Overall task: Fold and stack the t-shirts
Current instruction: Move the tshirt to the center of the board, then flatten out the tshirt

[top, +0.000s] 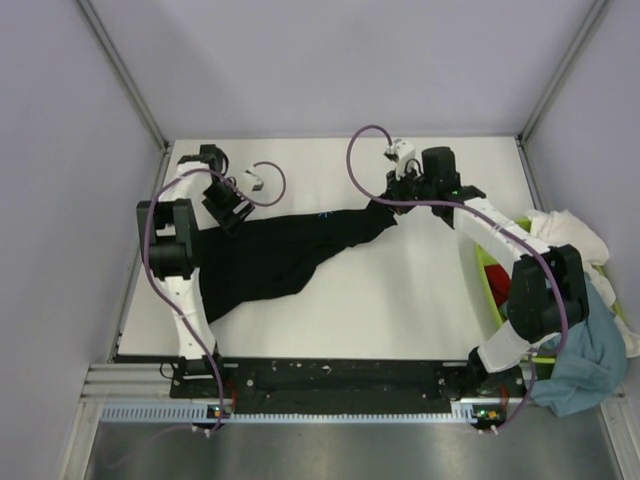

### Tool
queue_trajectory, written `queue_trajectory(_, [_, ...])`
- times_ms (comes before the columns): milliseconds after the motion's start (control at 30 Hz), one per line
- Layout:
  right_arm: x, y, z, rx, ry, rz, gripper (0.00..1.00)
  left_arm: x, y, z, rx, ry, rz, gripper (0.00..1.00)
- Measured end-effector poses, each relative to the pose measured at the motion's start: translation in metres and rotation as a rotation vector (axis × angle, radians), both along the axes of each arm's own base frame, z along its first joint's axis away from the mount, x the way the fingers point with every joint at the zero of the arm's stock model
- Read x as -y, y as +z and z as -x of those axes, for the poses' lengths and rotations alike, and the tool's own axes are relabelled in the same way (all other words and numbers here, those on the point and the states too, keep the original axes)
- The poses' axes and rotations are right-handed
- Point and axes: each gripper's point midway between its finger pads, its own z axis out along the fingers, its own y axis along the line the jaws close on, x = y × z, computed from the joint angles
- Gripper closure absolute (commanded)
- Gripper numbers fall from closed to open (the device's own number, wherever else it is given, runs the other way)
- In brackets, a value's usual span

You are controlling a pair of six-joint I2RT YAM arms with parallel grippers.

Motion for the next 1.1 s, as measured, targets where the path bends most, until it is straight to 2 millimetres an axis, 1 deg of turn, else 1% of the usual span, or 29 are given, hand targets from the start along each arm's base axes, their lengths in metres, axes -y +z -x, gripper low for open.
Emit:
queue_trajectory(33, [0.002, 0.0, -0.001, 0.001, -0.009, 0.003, 1.0, -0.001, -0.002, 0.004, -0.013, -0.012, -0.005, 0.2])
queue_trajectory(67, [0.003, 0.0, -0.002, 0.002, -0.012, 0.005, 1.0, -0.002, -0.003, 0.007, -0.024, -0.024, -0.011, 0.24])
queue_trajectory(133, [0.005, 0.0, -0.004, 0.004, -0.022, 0.008, 1.0, -0.004, -0.007, 0.012, -0.049, -0.035, -0.025, 0.4])
queue_trajectory(200, [0.006, 0.002, -0.005, 0.004, -0.035, 0.01, 1.0, -0.003, -0.011, 0.016, -0.07, -0.046, -0.032, 0.62])
queue_trajectory(233, [0.006, 0.004, -0.006, 0.007, -0.039, 0.011, 1.0, -0.002, -0.014, 0.019, -0.082, -0.049, -0.031, 0.85])
queue_trajectory(267, [0.007, 0.007, -0.008, 0.014, -0.043, 0.012, 1.0, -0.001, -0.015, 0.024, -0.099, -0.057, -0.029, 1.0])
queue_trajectory(333, [0.008, 0.013, -0.012, 0.031, -0.055, 0.013, 1.0, 0.004, -0.016, 0.034, -0.129, -0.073, -0.024, 1.0])
queue_trajectory(467, [0.01, 0.037, -0.013, 0.082, -0.069, 0.002, 1.0, 0.005, -0.013, 0.036, -0.126, -0.052, -0.023, 1.0])
queue_trajectory(533, [0.01, 0.058, -0.009, 0.122, -0.065, -0.017, 1.0, 0.003, -0.009, 0.035, -0.106, -0.009, -0.027, 1.0])
queue_trajectory(600, [0.009, 0.087, -0.003, 0.178, -0.05, -0.045, 1.0, 0.0, 0.003, 0.03, -0.06, 0.052, -0.038, 1.0])
queue_trajectory(633, [0.008, 0.106, 0.001, 0.219, -0.037, -0.066, 1.0, -0.002, 0.014, 0.027, -0.023, 0.082, -0.044, 1.0])
queue_trajectory(667, [0.008, 0.12, 0.005, 0.248, -0.027, -0.081, 1.0, -0.004, 0.025, 0.024, 0.013, 0.105, -0.049, 1.0])
queue_trajectory(700, [0.007, 0.141, 0.012, 0.297, -0.007, -0.105, 1.0, -0.006, 0.044, 0.019, 0.072, 0.14, -0.051, 1.0])
queue_trajectory(767, [0.005, 0.174, 0.024, 0.378, 0.025, -0.141, 1.0, -0.01, 0.085, 0.014, 0.193, 0.185, -0.052, 1.0])
queue_trajectory(800, [0.005, 0.19, 0.031, 0.421, 0.043, -0.161, 1.0, -0.011, 0.112, 0.013, 0.271, 0.211, -0.05, 1.0])
queue_trajectory(833, [0.005, 0.202, 0.038, 0.455, 0.058, -0.174, 1.0, -0.013, 0.141, 0.014, 0.355, 0.238, -0.048, 1.0])
queue_trajectory(867, [0.004, 0.217, 0.047, 0.495, 0.082, -0.192, 1.0, -0.015, 0.17, 0.017, 0.438, 0.262, -0.047, 1.0])
queue_trajectory(900, [0.004, 0.227, 0.054, 0.524, 0.097, -0.204, 1.0, -0.016, 0.194, 0.02, 0.506, 0.278, -0.044, 1.0])
queue_trajectory(967, [0.005, 0.248, 0.071, 0.589, 0.132, -0.227, 1.0, -0.019, 0.253, 0.036, 0.674, 0.316, -0.029, 1.0])
queue_trajectory(1033, [0.008, 0.267, 0.085, 0.654, 0.147, -0.246, 1.0, -0.02, 0.295, 0.054, 0.786, 0.336, -0.012, 1.0])
queue_trajectory(1100, [0.013, 0.277, 0.097, 0.704, 0.144, -0.253, 1.0, -0.019, 0.337, 0.072, 0.876, 0.348, 0.007, 1.0])
